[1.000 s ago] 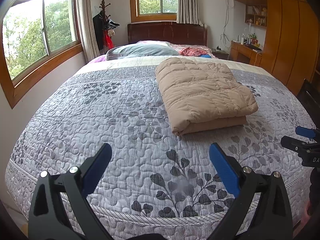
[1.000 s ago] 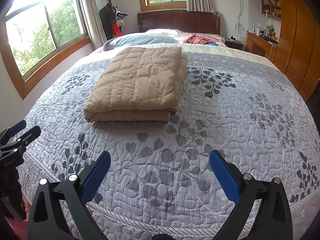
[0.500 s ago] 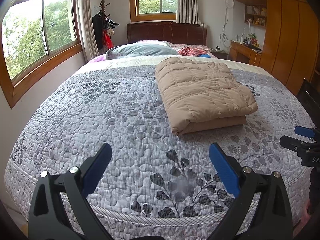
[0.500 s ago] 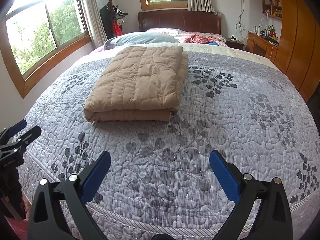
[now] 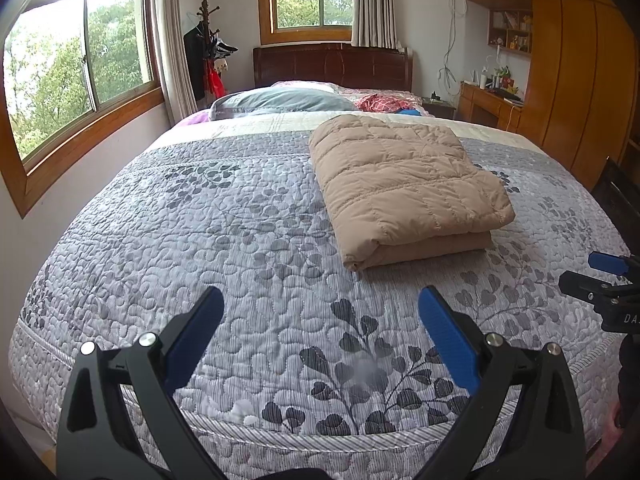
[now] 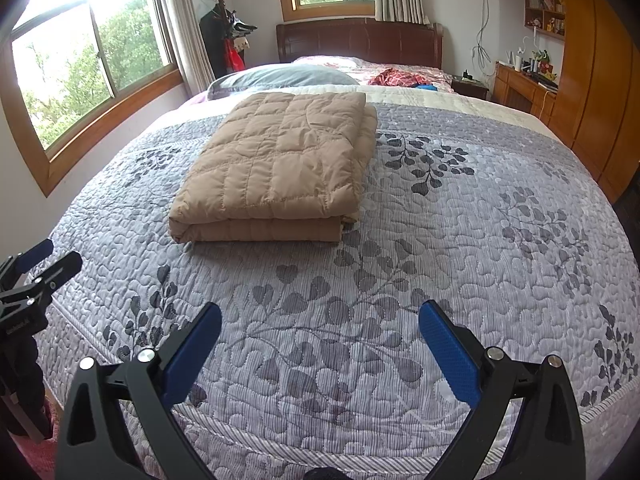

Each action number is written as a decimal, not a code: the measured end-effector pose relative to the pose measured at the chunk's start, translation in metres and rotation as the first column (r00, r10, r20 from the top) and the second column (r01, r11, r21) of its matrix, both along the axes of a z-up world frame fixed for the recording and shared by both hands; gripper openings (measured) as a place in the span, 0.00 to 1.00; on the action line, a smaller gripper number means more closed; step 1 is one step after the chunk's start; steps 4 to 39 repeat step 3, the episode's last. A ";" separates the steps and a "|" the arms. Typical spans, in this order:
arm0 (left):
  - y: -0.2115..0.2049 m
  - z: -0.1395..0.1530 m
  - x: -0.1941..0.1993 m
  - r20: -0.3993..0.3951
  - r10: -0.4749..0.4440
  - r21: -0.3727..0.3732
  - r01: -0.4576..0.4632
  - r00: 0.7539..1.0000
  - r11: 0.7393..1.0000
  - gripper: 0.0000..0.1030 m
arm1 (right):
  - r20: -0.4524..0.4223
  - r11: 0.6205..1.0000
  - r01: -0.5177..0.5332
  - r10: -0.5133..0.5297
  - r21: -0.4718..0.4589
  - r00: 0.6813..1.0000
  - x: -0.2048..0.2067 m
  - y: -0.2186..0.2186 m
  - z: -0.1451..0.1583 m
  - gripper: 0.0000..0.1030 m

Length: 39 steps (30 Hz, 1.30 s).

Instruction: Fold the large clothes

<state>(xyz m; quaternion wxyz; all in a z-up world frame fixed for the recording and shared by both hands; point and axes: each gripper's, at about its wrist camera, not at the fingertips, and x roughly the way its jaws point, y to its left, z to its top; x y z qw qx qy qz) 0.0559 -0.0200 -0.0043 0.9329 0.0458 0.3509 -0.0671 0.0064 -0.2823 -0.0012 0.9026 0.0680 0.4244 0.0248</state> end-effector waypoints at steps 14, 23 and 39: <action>0.001 0.000 0.001 -0.002 0.001 0.001 -0.001 1.000 1.000 0.94 | -0.001 1.000 0.000 0.000 0.001 1.000 0.000 0.000 0.000 0.96; 0.001 0.000 0.001 -0.002 0.001 0.001 -0.001 1.000 1.000 0.94 | -0.001 1.000 0.000 0.000 0.001 1.000 0.000 0.000 0.000 0.96; 0.001 0.000 0.001 -0.002 0.001 0.001 -0.001 1.000 1.000 0.94 | -0.001 1.000 0.000 0.000 0.001 1.000 0.000 0.000 0.000 0.96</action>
